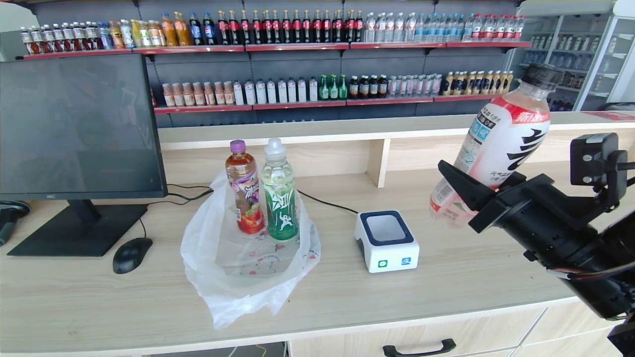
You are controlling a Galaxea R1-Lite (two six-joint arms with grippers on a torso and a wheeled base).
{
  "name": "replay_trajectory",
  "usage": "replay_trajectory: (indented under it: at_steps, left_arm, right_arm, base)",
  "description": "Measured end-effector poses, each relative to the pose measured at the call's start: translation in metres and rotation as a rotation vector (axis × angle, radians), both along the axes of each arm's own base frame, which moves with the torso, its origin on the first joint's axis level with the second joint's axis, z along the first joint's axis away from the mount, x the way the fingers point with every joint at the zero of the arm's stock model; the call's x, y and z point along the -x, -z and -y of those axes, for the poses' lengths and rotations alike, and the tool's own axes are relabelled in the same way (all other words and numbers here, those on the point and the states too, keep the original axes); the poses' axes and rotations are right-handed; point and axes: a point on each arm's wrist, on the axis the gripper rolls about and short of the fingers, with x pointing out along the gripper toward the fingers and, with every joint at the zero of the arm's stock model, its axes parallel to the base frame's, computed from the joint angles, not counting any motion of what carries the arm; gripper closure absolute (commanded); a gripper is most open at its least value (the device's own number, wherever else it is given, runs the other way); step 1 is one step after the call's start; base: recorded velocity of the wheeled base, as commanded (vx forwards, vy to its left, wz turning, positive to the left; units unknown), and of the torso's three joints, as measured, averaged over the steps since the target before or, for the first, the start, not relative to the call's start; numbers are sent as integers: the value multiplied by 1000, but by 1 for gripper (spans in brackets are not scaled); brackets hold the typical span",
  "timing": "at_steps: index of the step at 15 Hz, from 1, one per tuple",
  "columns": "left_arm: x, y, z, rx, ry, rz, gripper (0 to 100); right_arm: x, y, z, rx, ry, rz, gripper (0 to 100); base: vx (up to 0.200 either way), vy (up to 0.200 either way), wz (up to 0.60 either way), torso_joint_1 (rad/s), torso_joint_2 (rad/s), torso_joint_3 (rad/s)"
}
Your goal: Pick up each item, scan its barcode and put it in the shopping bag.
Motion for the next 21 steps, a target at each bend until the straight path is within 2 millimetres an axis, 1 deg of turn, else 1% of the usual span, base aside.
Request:
replay_trajectory:
  at_steps: [2,5,8,11,21]
  left_arm:
    - [0,0,0,2,0,0,0]
    - [0,0,0,3,0,0,0]
    - [0,0,0,5,-1,1,0]
    - [0,0,0,17,-2,2,0]
    - [0,0,0,21,-4,1,0]
  right_arm:
    - [1,1,1,2,3,-3,100]
    - [-3,1,11,0,46,-3,100]
    - [-5,0,15,0,67,1,100]
    - [-6,-1,15,1,69,10,100]
    - [-9,4,14,11,71,-12,100]
  base:
    - [0,0,0,0,0,0]
    - [0,0,0,0,0,0]
    - [-200,0,0,12,1,-2]
    - [0,0,0,0,0,0]
    - [0,200,0,8,4,1]
